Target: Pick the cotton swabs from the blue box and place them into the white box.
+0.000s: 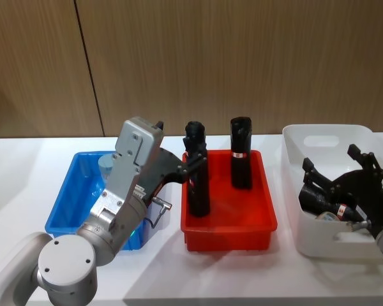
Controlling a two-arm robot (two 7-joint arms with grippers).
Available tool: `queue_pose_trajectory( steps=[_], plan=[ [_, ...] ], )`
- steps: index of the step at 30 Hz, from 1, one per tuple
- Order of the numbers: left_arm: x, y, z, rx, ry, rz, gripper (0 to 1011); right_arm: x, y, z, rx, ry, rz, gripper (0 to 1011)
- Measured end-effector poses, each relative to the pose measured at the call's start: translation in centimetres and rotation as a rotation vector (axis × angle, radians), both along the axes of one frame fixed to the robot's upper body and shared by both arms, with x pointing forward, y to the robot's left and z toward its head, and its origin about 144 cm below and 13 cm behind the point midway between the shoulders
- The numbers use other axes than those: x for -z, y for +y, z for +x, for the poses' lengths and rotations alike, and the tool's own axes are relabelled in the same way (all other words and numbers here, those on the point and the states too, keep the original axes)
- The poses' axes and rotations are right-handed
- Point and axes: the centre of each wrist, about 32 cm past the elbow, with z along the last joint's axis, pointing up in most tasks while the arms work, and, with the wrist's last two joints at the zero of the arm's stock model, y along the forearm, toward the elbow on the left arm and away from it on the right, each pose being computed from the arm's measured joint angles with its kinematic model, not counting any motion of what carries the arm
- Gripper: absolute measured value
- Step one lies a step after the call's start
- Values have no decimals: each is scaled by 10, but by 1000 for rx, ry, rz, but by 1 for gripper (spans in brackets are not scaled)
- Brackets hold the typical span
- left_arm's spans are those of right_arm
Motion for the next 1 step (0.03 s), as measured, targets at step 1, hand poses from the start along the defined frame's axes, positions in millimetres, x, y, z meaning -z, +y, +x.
queue_pose_trajectory(
  steps=[1],
  plan=[
    [0,0,0,0,0,0,1004,0,0,0,0,0,0,1001]
  ],
)
